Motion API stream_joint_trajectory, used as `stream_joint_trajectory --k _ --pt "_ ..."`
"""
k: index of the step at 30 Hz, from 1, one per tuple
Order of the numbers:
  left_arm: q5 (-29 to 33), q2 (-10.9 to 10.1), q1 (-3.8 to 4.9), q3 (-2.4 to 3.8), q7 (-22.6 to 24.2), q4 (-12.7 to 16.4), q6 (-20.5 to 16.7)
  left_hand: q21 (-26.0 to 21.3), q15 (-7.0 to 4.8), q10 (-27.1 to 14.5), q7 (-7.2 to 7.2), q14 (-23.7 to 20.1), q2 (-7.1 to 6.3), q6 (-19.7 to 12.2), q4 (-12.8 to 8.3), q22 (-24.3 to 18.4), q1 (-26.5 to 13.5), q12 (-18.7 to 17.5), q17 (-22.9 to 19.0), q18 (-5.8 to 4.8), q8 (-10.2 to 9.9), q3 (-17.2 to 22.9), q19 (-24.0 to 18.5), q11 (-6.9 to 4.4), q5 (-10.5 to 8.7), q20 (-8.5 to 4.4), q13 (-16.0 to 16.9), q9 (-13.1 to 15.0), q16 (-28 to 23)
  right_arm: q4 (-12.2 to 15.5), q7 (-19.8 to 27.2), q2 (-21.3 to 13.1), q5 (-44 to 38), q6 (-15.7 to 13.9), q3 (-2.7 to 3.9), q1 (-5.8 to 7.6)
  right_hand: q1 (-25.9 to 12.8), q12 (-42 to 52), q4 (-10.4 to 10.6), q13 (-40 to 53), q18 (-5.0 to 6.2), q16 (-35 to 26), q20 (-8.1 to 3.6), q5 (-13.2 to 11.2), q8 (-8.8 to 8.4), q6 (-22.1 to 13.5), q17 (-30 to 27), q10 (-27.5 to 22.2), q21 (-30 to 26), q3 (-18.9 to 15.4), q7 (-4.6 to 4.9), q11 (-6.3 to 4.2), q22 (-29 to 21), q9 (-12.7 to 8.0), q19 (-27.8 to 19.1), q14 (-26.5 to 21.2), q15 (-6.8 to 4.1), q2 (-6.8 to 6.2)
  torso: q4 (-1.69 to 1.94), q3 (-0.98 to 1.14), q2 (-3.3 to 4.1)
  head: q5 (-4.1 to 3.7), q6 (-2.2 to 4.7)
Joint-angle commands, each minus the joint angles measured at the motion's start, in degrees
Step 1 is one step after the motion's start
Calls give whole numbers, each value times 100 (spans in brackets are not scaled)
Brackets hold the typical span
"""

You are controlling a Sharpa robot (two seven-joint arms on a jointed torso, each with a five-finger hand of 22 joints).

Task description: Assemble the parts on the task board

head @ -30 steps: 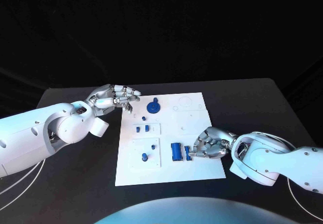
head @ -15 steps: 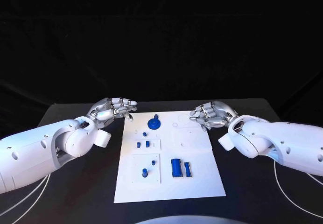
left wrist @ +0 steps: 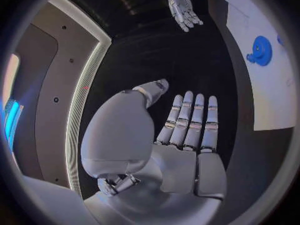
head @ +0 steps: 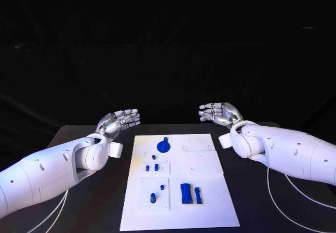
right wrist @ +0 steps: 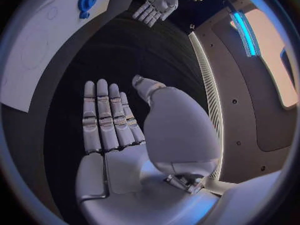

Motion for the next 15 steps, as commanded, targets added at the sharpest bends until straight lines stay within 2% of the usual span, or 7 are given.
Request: stream_joint_trajectory --k 1,5,6,8,10,12,15 --pt "-20 -12 -10 5 -9 71 -63 -874 -770 -4084 -813 -3131 832 -3155 -392 -579 -2259 -727 -296 -687 -1600 -2500 -2738 -877 -752 -1248 -265 -773 -1628 92 -11 -32 5 -91 29 -39 -2261 -491 -634 -1112 -792 -1247 -906 -406 -442 -3949 -1603 -5694 -269 -2230 -862 -599 -2608 -2250 -4216 -5412 -434 933 -16 -5 -40 19 22" --pt "-26 -45 -47 22 14 266 -384 -874 -770 -4084 -813 -3131 832 -3155 -392 -579 -3034 -727 -296 -687 -1600 -2500 -2738 -877 -752 -1248 -265 -773 -1628 413 58 -85 185 -381 155 -172 -3030 -491 -634 -1112 -792 -1247 -906 -406 -442 -3949 -1603 -5694 -269 -2230 -862 -599 -2608 -2250 -4216 -5412 -434 933 -54 4 -201 125 178" --pt "-28 -55 -59 27 22 329 -487 -874 -770 -4084 -813 -3131 832 -3155 -392 -579 -7092 -727 -296 -687 -1600 -2500 -2738 -877 -752 -1248 -265 -773 -1628 517 80 -102 243 -474 195 -215 -7097 -491 -634 -1112 -792 -1247 -906 -406 -442 -3949 -1603 -5694 -269 -2230 -862 -599 -2608 -2250 -4216 -5412 -434 933 -64 7 -244 154 220" --pt "-32 -80 -86 39 39 474 -725 -874 -770 -4084 -813 -3131 832 -3155 -392 -579 -7092 -727 -296 -687 -1600 -2500 -2738 -877 -752 -1248 -265 -773 -1628 754 131 -141 376 -689 289 -314 -7097 -491 -634 -1112 -792 -1247 -906 -406 -442 -3949 -1603 -5694 -269 -2230 -862 -599 -2608 -2250 -4216 -5412 -434 933 -81 11 -312 199 286" --pt "-39 -116 -127 58 65 693 -1086 -874 -770 -4084 -813 -3131 832 -3155 -392 -579 -7092 -727 -296 -687 -1600 -2500 -2738 -877 -752 -1248 -265 -773 -1628 1115 209 -201 578 -1014 430 -464 -7097 -491 -634 -1112 -792 -1247 -906 -406 -442 -3949 -1603 -5694 -269 -2230 -862 -599 -2608 -2250 -4216 -5412 -434 933 -93 14 -365 235 338" --pt "-46 -151 -166 75 89 897 -1422 -874 -770 -4084 -813 -3131 832 -3155 -392 -579 -7092 -727 -296 -687 -1600 -2500 -2738 -877 -752 -1248 -265 -773 -1628 1422 275 -251 750 -1291 550 -591 -7097 -491 -634 -1112 -792 -1247 -906 -406 -442 -3949 -1603 -5694 -269 -2230 -862 -599 -2608 -2250 -4216 -5412 -434 933 -98 15 -383 247 355" --pt "-54 -197 -218 99 123 1175 -1880 -874 -770 -4084 -813 -3131 832 -3155 -392 -579 -7092 -727 -296 -687 -1600 -2500 -2738 -877 -752 -1248 -265 -773 -1628 1752 346 -306 934 -1589 679 -728 -7097 -491 -634 -1112 -792 -1247 -906 -406 -442 -3949 -1603 -5694 -269 -2230 -862 -599 -2608 -2250 -4216 -5412 -434 933 -98 15 -384 247 356"
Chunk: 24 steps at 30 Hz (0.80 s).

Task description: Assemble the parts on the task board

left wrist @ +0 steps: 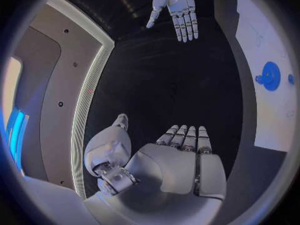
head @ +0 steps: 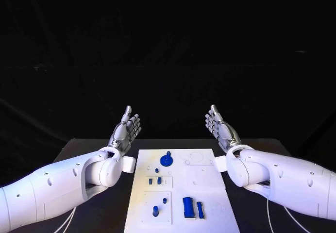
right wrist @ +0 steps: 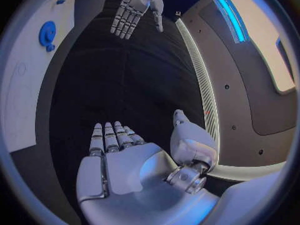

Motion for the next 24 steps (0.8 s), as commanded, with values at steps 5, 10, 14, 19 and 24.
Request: stream_joint_trajectory --k 5,10,14,19,24 --pt "-60 -110 -141 56 194 722 -1834 -100 -64 -366 -70 -282 74 -284 -33 -52 -1458 -71 -28 -122 -142 -225 -263 -81 -77 -99 -26 -71 -144 683 355 -110 734 -1165 228 -273 -1458 -60 -53 -96 -167 -109 -80 -50 -60 -346 -141 -606 -50 -203 -77 -52 -229 -198 -372 -519 -37 81 -16 5 -62 15 27" --pt "-70 -163 -202 83 232 1041 -2359 -100 -64 -366 -70 -282 74 -284 -33 -52 -1458 -71 -28 -122 -142 -225 -263 -81 -77 -99 -26 -71 -144 808 382 -131 804 -1278 277 -325 -1458 -60 -53 -96 -167 -109 -80 -50 -60 -346 -141 -606 -50 -203 -77 -52 -229 -198 -372 -519 -37 81 -16 5 -62 15 27" --pt "-73 -180 -220 92 244 1140 -2522 -100 -64 -366 -70 -282 74 -284 -33 -52 -1458 -71 -28 -122 -142 -225 -263 -81 -77 -99 -26 -71 -144 808 382 -131 804 -1278 277 -325 -1458 -60 -53 -96 -167 -109 -80 -50 -60 -346 -141 -606 -50 -203 -77 -52 -229 -198 -372 -519 -37 81 -16 5 -62 15 27" --pt "-73 -181 -222 93 245 1149 -2537 -100 -64 -366 -70 -282 74 -284 -33 -52 -1458 -71 -28 -122 -142 -225 -263 -81 -77 -99 -26 -71 -144 808 382 -131 804 -1278 277 -325 -1458 -60 -53 -96 -167 -109 -80 -50 -60 -346 -141 -606 -50 -203 -77 -52 -229 -198 -372 -519 -37 81 -16 5 -62 15 27" --pt "-73 -181 -222 93 245 1149 -2537 -100 -64 -366 -70 -282 74 -284 -33 -52 -1458 -71 -28 -122 -142 -225 -263 -81 -77 -99 -26 -71 -144 808 382 -131 804 -1278 277 -325 -1458 -60 -53 -96 -167 -109 -80 -50 -60 -346 -141 -606 -50 -203 -77 -52 -229 -198 -372 -519 -37 81 -16 5 -62 15 27"
